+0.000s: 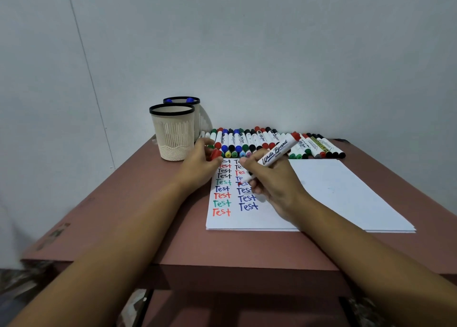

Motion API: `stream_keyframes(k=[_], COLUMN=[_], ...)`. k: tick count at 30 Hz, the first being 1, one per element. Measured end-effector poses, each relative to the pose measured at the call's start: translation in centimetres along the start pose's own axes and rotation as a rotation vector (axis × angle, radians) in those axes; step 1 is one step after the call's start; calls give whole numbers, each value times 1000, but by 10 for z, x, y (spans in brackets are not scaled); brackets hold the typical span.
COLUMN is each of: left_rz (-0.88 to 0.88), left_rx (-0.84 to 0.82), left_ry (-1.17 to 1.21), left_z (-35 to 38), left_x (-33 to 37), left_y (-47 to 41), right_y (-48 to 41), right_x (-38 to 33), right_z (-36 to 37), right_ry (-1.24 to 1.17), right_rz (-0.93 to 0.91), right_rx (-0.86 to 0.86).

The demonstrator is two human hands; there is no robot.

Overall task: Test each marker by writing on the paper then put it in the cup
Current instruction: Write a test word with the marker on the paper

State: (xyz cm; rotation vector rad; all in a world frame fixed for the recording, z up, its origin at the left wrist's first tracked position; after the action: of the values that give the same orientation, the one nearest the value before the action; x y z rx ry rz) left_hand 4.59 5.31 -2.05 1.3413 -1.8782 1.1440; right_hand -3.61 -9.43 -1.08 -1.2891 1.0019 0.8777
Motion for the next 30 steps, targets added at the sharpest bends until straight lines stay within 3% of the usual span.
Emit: stream_keyframes(k=[4,16,23,30], left_rz=[-43,-107,-130,-102], left_rx=[39,-1,7,-16], left_ry=[39,128,66,4], left_z=[-2,-3,-2,-1], left_x=[-2,-3,-5,-4], left_y=[-3,-3,-5,-4], right_y=[7,14,13,21], right_x=[3,3,3,-7], right_z=[6,11,12,13], right_ry=[87,233,199,222], right_rz=[84,78,54,71], right_rx=[-36,-116,-94,-211])
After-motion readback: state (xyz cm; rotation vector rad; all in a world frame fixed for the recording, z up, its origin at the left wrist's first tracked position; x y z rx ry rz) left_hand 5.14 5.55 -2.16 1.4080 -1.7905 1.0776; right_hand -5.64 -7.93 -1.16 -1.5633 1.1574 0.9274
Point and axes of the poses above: each hand's wrist, its own y-axis away from the middle knuckle, its own z-axis out of the palm, x = y × z, the point moved 1 cm from there along -y, towards the middle knuckle, and after that the axes turned 5 degrees about -z, right-handed, at the moved point
